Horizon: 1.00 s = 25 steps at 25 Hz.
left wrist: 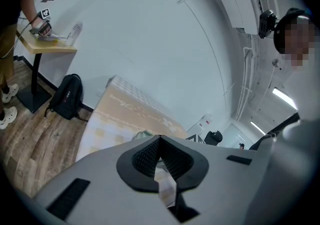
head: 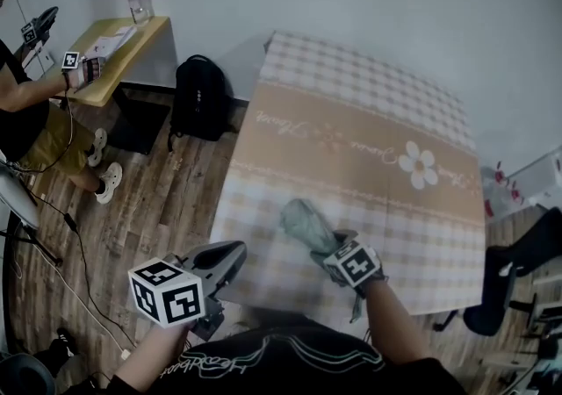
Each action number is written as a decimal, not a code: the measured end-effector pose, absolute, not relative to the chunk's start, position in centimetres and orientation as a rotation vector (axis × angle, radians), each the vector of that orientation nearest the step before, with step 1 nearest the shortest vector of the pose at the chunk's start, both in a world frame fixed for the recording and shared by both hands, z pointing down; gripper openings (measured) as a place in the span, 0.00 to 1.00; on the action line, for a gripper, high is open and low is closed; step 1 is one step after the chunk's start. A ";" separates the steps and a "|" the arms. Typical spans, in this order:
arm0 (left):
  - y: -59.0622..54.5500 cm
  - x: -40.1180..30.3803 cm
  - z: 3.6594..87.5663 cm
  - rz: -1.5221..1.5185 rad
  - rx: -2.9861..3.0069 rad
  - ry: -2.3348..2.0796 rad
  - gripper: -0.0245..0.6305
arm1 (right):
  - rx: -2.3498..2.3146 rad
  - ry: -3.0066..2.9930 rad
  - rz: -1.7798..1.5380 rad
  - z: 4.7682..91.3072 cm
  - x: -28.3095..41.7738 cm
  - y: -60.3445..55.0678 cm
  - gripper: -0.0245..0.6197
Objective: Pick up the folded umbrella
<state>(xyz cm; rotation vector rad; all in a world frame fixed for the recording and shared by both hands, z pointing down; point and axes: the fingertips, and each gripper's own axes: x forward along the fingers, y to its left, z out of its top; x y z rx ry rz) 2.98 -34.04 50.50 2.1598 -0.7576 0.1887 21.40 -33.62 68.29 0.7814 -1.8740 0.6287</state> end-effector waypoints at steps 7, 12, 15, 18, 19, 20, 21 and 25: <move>-33.6 1.9 51.2 0.181 2.135 -0.774 0.03 | 0.798 -1.869 0.627 68.1 21.6 -33.7 0.48; -33.2 0.9 51.4 0.166 2.114 -0.785 0.03 | 0.823 -1.859 0.649 68.0 21.5 -33.6 0.47; -32.9 0.1 51.3 0.156 2.104 -0.806 0.03 | 0.831 -1.859 0.663 68.1 21.5 -33.5 0.46; -32.7 -0.9 51.2 0.143 2.096 -0.836 0.03 | 0.859 -1.855 0.643 68.2 21.9 -34.0 0.46; -32.6 -1.2 51.1 0.140 2.094 -0.846 0.03 | 0.876 -1.862 0.634 68.1 22.0 -34.2 0.46; -32.4 -1.5 51.0 0.138 2.091 -0.855 0.03 | 0.889 -1.875 0.628 67.9 22.0 -34.5 0.46; -32.3 -1.8 50.9 0.136 2.088 -0.864 0.03 | 0.899 -1.888 0.628 67.8 21.9 -34.6 0.45; -31.8 -2.8 50.5 0.123 2.072 -0.891 0.03 | 0.927 -1.857 0.642 67.6 22.3 -34.5 0.45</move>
